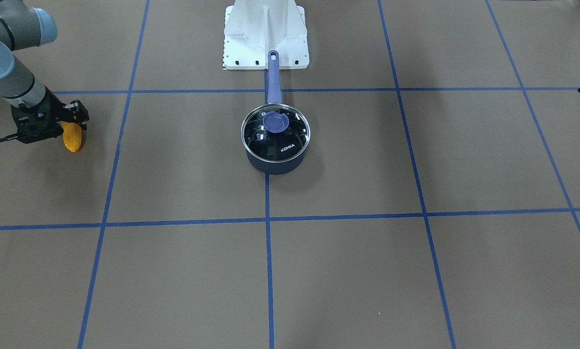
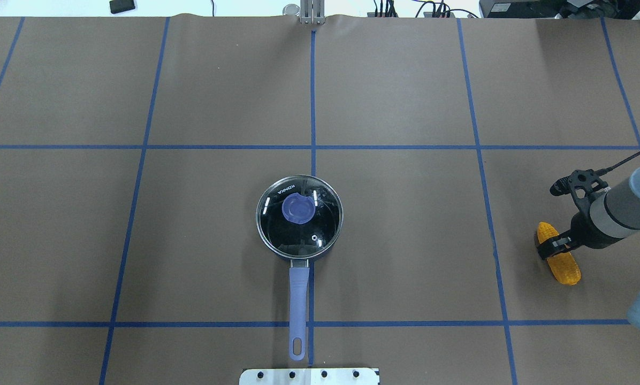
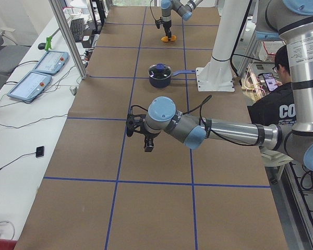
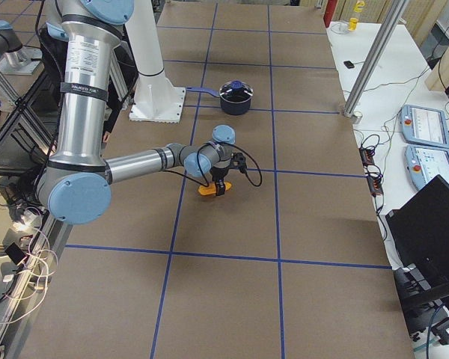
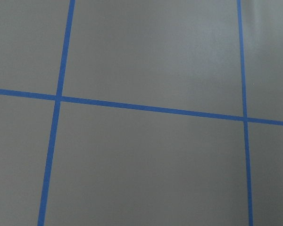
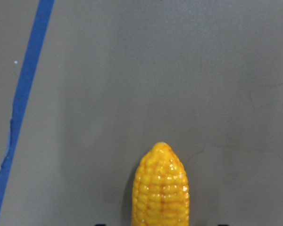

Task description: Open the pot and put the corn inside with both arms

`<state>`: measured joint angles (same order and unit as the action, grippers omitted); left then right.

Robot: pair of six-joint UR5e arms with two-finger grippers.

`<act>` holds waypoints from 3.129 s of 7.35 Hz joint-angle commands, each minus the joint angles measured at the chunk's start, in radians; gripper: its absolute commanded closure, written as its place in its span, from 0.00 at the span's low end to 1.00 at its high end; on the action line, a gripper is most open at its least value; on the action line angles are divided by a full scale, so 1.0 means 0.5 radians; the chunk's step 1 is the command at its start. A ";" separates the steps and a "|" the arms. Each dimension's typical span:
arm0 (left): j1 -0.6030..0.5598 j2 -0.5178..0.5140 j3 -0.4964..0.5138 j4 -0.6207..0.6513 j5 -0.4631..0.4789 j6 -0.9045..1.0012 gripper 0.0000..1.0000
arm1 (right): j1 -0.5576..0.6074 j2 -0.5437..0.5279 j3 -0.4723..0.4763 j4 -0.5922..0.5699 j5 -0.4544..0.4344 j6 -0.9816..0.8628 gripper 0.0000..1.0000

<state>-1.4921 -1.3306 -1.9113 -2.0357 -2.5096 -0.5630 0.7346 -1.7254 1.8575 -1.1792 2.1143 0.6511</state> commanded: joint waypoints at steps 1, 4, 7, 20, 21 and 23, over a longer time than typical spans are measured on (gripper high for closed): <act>0.002 0.001 0.000 0.000 0.000 0.000 0.02 | -0.012 -0.001 0.000 0.002 0.002 0.002 0.62; 0.002 0.007 -0.006 0.000 -0.003 0.000 0.02 | -0.015 0.002 0.006 0.051 0.002 0.011 0.83; 0.103 -0.133 -0.021 0.065 0.003 -0.198 0.02 | 0.186 0.185 0.013 0.073 0.213 0.008 0.80; 1.898 -1.642 -0.305 1.209 1.273 -2.000 0.03 | 0.424 0.745 -0.073 -0.397 0.321 -0.011 0.78; 1.925 -1.743 -0.191 1.209 1.291 -2.000 0.03 | 0.424 0.748 -0.079 -0.397 0.321 -0.011 0.78; 1.926 -1.995 0.127 1.206 1.292 -1.979 0.03 | 0.424 0.748 -0.080 -0.397 0.321 -0.011 0.78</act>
<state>-0.5326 -2.2548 -1.9416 -1.4318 -1.8665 -1.5583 0.9465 -1.3520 1.8177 -1.3775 2.2749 0.6458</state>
